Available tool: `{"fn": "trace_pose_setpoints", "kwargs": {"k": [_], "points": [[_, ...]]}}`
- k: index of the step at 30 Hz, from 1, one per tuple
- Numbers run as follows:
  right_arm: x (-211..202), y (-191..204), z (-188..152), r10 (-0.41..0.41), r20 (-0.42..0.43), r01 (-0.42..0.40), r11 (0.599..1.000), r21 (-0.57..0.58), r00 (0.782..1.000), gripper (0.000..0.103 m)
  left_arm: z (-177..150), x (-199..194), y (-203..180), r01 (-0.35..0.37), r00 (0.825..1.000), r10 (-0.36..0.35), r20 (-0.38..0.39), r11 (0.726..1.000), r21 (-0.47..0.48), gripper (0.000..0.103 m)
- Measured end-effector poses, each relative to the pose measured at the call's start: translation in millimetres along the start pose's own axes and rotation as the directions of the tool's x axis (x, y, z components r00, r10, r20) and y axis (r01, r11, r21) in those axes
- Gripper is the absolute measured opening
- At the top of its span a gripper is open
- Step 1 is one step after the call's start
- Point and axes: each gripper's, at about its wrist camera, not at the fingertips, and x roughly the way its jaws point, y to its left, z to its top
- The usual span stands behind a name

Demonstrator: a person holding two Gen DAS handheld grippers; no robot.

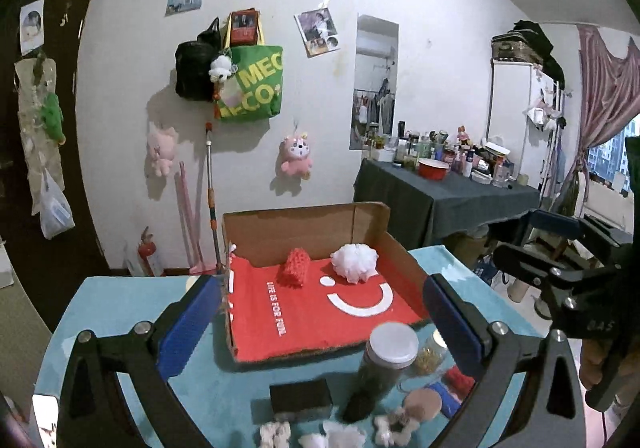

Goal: Organize soft objects
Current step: 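Withdraw both tools back toward the remaining items on the table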

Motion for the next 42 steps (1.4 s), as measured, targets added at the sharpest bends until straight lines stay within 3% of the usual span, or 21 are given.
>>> {"fn": "trace_pose_setpoints", "kwargs": {"k": [4, 12, 17, 28, 35, 42], "points": [[-26, 5, -30, 0.021, 0.027, -0.021, 1.000, 0.002, 0.999, 0.094, -25, -24, -10, -0.012, 0.999, 0.011, 0.054, 1.000, 0.028, 0.103], [-71, 15, -92, -0.030, 0.124, 0.030, 1.000, -0.004, 0.992, 0.094, -72, -63, -35, -0.071, 0.983, 0.055, 0.175, 0.994, 0.082, 0.103], [-90, 18, -127, -0.038, 0.154, 0.033, 0.999, 0.031, 0.987, 0.094, -100, -75, -47, -0.063, 0.982, 0.049, 0.180, 0.995, 0.072, 0.103], [-91, 30, -193, -0.136, 0.164, 0.133, 0.991, 0.030, 0.977, 0.094, -166, -44, -51, -0.055, 0.996, 0.053, 0.073, 0.998, 0.018, 0.103], [-67, 29, -225, -0.164, 0.109, 0.157, 0.985, 0.075, 0.980, 0.094, -201, -20, -40, -0.060, 0.998, 0.060, -0.005, 0.998, -0.025, 0.103], [-41, 33, -252, -0.182, 0.045, 0.179, 0.981, 0.076, 0.982, 0.094, -222, -1, -40, -0.078, 0.995, 0.078, -0.063, 0.997, -0.007, 0.103]]}}
